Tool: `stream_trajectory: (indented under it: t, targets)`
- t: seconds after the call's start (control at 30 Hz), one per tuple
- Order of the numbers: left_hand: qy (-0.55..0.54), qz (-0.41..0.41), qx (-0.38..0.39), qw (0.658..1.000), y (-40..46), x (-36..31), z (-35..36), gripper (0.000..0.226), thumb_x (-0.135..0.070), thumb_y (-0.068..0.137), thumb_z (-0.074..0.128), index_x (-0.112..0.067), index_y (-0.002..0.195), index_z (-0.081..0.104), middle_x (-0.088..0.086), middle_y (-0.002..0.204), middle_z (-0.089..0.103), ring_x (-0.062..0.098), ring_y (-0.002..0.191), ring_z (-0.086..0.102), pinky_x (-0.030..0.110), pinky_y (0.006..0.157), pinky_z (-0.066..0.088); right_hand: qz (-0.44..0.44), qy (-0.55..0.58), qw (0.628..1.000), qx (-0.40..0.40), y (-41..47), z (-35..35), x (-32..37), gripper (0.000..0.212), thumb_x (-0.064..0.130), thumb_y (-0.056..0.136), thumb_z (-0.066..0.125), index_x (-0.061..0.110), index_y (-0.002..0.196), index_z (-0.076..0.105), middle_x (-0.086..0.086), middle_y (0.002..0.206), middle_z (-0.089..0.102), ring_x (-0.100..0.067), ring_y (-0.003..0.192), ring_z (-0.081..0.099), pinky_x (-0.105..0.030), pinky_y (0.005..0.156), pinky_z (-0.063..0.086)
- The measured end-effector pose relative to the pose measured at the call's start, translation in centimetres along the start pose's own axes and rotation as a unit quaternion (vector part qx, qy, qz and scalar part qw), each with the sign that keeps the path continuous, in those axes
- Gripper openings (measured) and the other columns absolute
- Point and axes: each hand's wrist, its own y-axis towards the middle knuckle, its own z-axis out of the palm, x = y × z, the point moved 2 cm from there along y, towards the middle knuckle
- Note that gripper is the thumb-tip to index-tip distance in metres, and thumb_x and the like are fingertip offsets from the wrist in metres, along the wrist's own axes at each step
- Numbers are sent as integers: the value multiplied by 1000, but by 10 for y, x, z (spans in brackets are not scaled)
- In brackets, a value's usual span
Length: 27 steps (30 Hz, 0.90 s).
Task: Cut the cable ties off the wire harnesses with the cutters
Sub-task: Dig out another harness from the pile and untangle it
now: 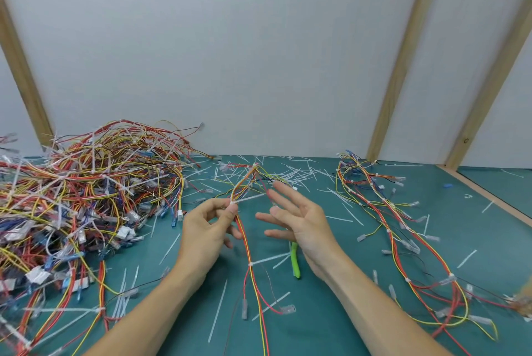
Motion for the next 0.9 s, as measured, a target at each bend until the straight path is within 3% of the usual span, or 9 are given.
stream_trajectory:
  t: [0.07, 0.2, 0.3, 0.37, 0.53, 0.63, 0.77, 0.9]
  targets:
    - [-6, -1, -21, 1000, 2, 1, -3, 12, -15, 96, 66, -4, 98, 67, 3, 64, 66, 16, 50, 64, 27, 44, 52, -2, -5, 1000, 9, -1, 1, -1, 49, 4, 97, 66, 26, 141, 59, 11, 134, 67, -25, 102, 77, -31, 72, 63]
    - [-39, -4, -67, 997, 6, 0, -9, 12, -17, 97, 65, -5, 99, 66, 1, 64, 68, 15, 55, 69, 25, 48, 56, 51, -70, 994, 73, -4, 7, -5, 28, 18, 99, 67, 18, 127, 68, -2, 117, 78, -24, 101, 77, -30, 73, 63]
    - [-85, -17, -87, 992, 8, -3, -12, 11, -17, 98, 63, -6, 98, 65, -1, 64, 70, 14, 57, 71, 23, 51, 58, 91, -65, 989, 93, -6, 11, -8, 34, 36, 99, 64, 12, 121, 70, -7, 112, 78, -25, 98, 77, -32, 74, 63]
    - [-122, -28, -91, 988, 9, -4, -13, 12, -19, 100, 61, -7, 99, 64, -3, 66, 70, 17, 63, 74, 24, 55, 59, 106, -43, 989, 98, -5, 12, -7, 36, 38, 103, 59, 9, 120, 71, -11, 112, 78, -27, 98, 77, -33, 73, 63]
    - [-190, -45, -90, 977, 10, -8, -14, 15, -17, 102, 57, -6, 111, 60, 7, 86, 73, 25, 83, 77, 25, 66, 61, 126, -47, 982, 134, -7, 12, -8, 35, 25, 87, 62, 6, 113, 72, -19, 105, 78, -31, 91, 77, -32, 70, 61]
    - [-207, -45, -64, 975, 12, -7, -15, 18, -8, 102, 55, -6, 119, 58, 13, 101, 74, 25, 92, 76, 26, 73, 61, 111, -73, 981, 142, -8, 11, -9, 21, 13, 96, 65, 8, 115, 73, -12, 98, 78, -25, 86, 77, -30, 71, 61]
    - [-216, -62, 21, 974, 12, -6, -8, 35, -1, 98, 56, -9, 132, 53, 10, 121, 72, 24, 108, 72, 29, 81, 61, 102, -40, 989, 97, -6, 10, -9, 14, 4, 97, 65, 5, 109, 73, -8, 86, 76, -18, 75, 75, -27, 64, 60]
    - [-183, -95, 60, 977, 9, 0, -5, 33, -6, 98, 58, -11, 131, 55, 9, 119, 73, 27, 104, 73, 32, 74, 62, 85, 16, 996, 24, -3, 5, -7, 16, 0, 99, 60, 6, 110, 69, -3, 79, 71, -13, 59, 65, -25, 52, 56]
